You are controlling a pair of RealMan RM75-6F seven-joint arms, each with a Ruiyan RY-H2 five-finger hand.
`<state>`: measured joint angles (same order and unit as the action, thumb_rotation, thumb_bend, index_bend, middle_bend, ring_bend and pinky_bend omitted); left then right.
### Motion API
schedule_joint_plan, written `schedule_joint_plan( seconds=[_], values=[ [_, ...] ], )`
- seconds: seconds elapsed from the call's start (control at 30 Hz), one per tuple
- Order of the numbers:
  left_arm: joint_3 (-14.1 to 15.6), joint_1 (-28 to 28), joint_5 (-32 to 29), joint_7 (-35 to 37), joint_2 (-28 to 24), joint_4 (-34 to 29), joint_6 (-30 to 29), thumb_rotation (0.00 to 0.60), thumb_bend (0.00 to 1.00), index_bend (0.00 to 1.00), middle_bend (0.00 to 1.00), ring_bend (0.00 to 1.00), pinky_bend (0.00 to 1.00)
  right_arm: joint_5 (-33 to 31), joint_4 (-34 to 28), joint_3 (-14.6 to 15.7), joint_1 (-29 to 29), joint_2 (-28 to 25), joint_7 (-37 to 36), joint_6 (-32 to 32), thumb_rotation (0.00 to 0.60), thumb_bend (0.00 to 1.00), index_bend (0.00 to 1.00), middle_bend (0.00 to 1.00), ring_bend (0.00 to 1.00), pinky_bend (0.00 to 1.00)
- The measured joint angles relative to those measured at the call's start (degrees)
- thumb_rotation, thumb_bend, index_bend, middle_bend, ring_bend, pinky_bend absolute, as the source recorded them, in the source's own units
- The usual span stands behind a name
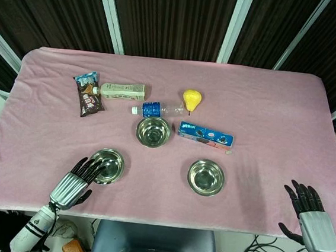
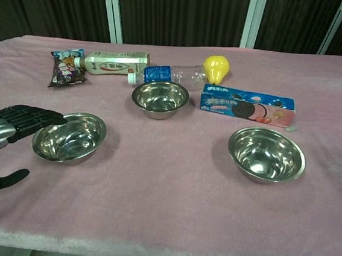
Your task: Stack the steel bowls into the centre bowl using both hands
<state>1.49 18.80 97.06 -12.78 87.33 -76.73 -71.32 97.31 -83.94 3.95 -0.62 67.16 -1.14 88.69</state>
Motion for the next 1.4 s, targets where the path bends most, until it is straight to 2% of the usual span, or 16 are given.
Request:
schedule_joint_plan(
  seconds=[0.13, 0.3, 0.5, 0.67, 0.97, 1.17, 1.27, 1.4],
  values=[
    [0.02, 0.09, -0.68, 0.09, 0.59, 0.68, 0.02, 0.600, 0.41, 0.12, 0.02, 0.00, 0.06, -0.20, 0.02, 0.06, -0.02, -0.12, -0.21, -0.28, 0.600, 0.30, 0.00, 0.00, 0.00, 0.00],
    [0.05, 0.51, -1.14, 0.84, 2.13, 3.09, 0.18, 0.600, 0.41, 0.31, 0.04, 0.00, 0.06, 0.00, -0.07, 0.03, 0.37, -0.31, -0.41, 0.69, 0.600, 0.30, 0.00, 0.00, 0.00, 0.00],
    [-0.18, 1.18, -1.72, 1.76, 4.77, 6.98, 0.46, 0.600, 0.42, 0.43, 0.07, 0.00, 0.06, -0.08, 0.07, 0.13, 0.46, -0.51, -0.97, 0.60, 0.600, 0.30, 0.00, 0.00, 0.00, 0.00],
    [-0.75, 1.76, -1.30, 4.20, 7.87, 11.63, -1.46, 0.600, 0.43, 0.56, 0.14, 0.00, 0.06, -0.11, 0.12, 0.22, 0.67, -0.81, -1.52, 0.85, 0.600, 0.30, 0.00, 0.00, 0.00, 0.00],
    [-2.31, 3.86, 1.50, 13.65, 13.11, 20.16, -9.20, 0.600, 0.39, 0.59, 0.16, 0.01, 0.08, -0.16, -0.05, 0.36, 0.88, -1.39, -2.36, 0.98, 0.600, 0.30, 0.00, 0.00, 0.00, 0.00],
    [-5.90, 7.39, 1.77, 15.86, 13.50, 18.73, -11.14, 0.600, 0.38, 0.59, 0.17, 0.02, 0.08, 0.00, -0.11, 0.43, 1.01, -1.86, -3.48, 1.31, 0.600, 0.30, 0.00, 0.00, 0.00, 0.00],
    [-9.28, 10.14, 0.48, 15.55, 13.41, 16.55, -10.32, 0.600, 0.38, 0.59, 0.18, 0.03, 0.09, 0.10, -0.11, 0.44, 1.23, -2.26, -4.57, 1.95, 0.600, 0.30, 0.00, 0.00, 0.00, 0.00],
    [-14.64, 15.11, -3.38, 14.21, 14.23, 14.81, -6.30, 0.600, 0.38, 0.59, 0.20, 0.04, 0.11, 0.10, 0.11, 0.43, 1.51, -2.80, -5.95, 2.53, 0.600, 0.30, 0.00, 0.00, 0.00, 0.00]
  ],
)
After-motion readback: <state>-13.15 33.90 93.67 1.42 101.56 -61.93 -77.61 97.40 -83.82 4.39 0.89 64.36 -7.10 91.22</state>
